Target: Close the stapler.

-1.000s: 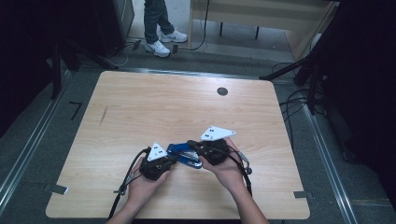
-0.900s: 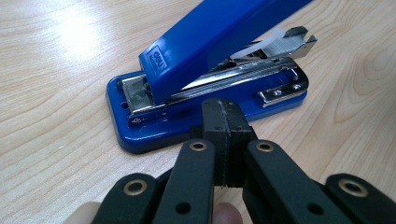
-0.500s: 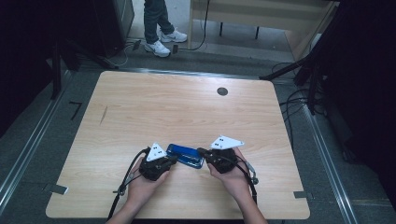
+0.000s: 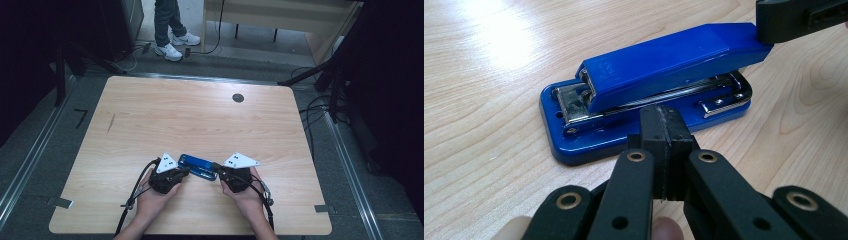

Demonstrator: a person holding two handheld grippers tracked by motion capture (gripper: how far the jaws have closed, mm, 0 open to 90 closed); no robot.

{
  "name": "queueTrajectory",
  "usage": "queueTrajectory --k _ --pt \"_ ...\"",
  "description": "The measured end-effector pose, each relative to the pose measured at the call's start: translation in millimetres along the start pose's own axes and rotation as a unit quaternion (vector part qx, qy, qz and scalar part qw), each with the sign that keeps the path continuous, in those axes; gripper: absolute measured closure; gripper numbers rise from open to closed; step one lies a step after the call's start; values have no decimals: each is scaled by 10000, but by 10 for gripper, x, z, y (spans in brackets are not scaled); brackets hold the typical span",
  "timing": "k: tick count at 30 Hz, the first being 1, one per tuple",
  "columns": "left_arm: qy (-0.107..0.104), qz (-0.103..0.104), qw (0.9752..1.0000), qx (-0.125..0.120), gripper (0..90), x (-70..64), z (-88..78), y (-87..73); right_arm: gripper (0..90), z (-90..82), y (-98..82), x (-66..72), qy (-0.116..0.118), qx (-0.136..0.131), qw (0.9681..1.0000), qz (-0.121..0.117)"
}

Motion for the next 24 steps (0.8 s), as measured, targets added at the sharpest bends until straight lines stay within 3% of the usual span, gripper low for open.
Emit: queueTrajectory --k 2,6,9,13,17,19,24 --pt "-8 -5 10000 -19 900 2 -2 0 900 -1 -6 -13 38 6 10000 65" --pt "-11 -20 10000 -30 900 5 -2 0 900 -12 9 21 -198 218 9994 -170" --pt "7 -16 10000 -40 900 2 -6 0 900 -9 14 18 -177 254 9995 -67" --pt "20 -10 10000 -88 900 10 -27 -6 900 -28 32 40 -224 332 9991 -164" --pt "45 -45 9999 -144 900 22 -46 -5 900 -91 40 48 -1 28 9999 125" --pt "70 -75 9998 -182 900 29 -54 1 900 -99 38 65 -56 30 9999 114" --pt "188 -143 9990 -371 776 95 -158 38 900 -101 -37 90 -106 -116 9998 155"
Point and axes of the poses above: each handheld gripper's, and its own axes: z roughly forward along the jaws, y roughly out of its top, x roughly to its left, the point moved 5 cm from there along z, roughly forward along the jaws, and after that the axes turned 7 degrees about z, right-handed, at the moved point
